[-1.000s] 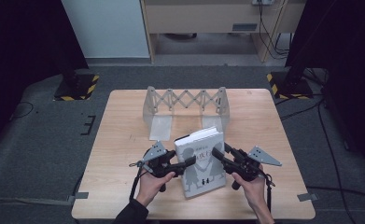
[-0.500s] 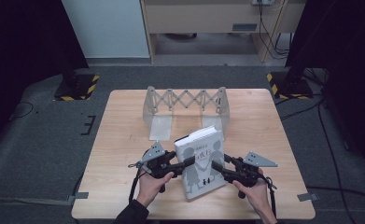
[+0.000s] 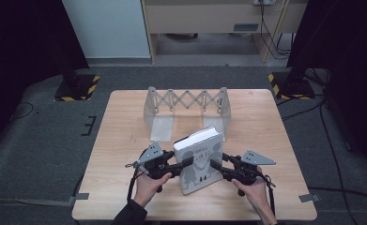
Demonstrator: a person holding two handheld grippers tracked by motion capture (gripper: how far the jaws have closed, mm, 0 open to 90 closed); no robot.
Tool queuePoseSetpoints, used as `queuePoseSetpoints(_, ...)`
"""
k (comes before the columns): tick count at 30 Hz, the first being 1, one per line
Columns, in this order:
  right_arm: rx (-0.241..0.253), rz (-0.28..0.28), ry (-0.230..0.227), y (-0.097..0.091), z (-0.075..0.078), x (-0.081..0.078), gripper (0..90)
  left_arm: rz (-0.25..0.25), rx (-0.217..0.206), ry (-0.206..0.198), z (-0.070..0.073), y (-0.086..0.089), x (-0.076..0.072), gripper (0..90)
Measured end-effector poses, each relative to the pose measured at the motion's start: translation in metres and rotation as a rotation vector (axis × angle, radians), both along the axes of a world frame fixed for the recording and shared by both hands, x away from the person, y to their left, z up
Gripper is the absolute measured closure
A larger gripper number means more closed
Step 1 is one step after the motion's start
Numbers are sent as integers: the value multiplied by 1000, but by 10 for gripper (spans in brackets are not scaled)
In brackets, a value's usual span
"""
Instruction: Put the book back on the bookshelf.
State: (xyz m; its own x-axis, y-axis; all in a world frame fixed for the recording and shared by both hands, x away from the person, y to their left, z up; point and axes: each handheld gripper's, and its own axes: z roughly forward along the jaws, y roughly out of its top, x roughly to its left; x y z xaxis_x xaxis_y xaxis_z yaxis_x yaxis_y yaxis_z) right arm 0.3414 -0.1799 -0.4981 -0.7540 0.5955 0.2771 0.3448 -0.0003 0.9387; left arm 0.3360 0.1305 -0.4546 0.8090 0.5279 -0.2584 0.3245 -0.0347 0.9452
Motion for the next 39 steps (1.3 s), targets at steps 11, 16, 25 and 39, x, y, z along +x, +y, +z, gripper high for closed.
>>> queuePoseSetpoints(11,-83,-14,72,-16,-10,-1,392,-18,24,-22,8,-4,-4,462)
queuePoseSetpoints(16,-136,-15,104,-25,-12,-1,366,-31,30,-32,13,-7,-6,453)
queuePoseSetpoints(25,-198,-126,129,-44,-17,2,336,-44,48,-21,17,-8,-8,464)
queuePoseSetpoints(39,-306,-311,201,-64,-29,9,288,-62,86,-11,23,-14,-12,374)
